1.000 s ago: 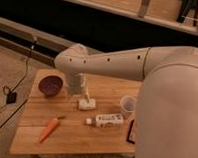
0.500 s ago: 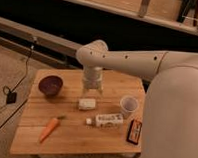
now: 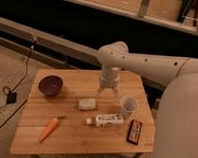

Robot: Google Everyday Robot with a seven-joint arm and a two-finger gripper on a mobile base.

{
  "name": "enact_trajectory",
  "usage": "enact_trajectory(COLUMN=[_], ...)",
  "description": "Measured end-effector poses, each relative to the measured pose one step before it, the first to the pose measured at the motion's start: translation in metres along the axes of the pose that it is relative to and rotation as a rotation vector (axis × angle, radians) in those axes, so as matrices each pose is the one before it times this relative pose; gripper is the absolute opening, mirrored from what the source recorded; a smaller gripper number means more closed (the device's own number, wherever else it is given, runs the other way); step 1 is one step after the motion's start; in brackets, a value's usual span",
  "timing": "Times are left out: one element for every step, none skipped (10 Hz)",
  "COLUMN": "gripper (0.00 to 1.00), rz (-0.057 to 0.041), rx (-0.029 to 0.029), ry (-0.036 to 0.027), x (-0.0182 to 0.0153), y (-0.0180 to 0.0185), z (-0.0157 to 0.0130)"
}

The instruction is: Place the ceramic cup in the ceramic bowl

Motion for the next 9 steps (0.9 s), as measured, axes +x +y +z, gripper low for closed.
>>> enact_trajectory(gripper=[0.65, 0.65, 0.65, 0.65, 0.65, 0.65, 0.65, 0.65, 0.65], rz=[0.01106, 0.01014, 0.01313, 0.00852, 0.01375, 0.01403, 0.01230, 0.00902, 0.01558], rx=[0.00025, 0.00272, 0.00279, 0.00021, -0.00225, -0.00231, -0.00456, -0.00511, -0.01144], ry=[-0.00363, -0.00231, 0.00170, 0.00387, 0.00542, 0.00852, 0.00914, 0.00777, 0.01138], x=[0.00015, 0.00051, 0.00166, 0.00131, 0.00161, 0.00130, 0.00078, 0.00006, -0.00076], y=[-0.01043, -0.01063, -0.01177, -0.00532, -0.00683, -0.00603, -0.00401, -0.00192, -0.00207], z=[0.00224, 0.00259, 0.00446, 0.00278, 0.00400, 0.00456, 0.00489, 0.00422, 0.00780])
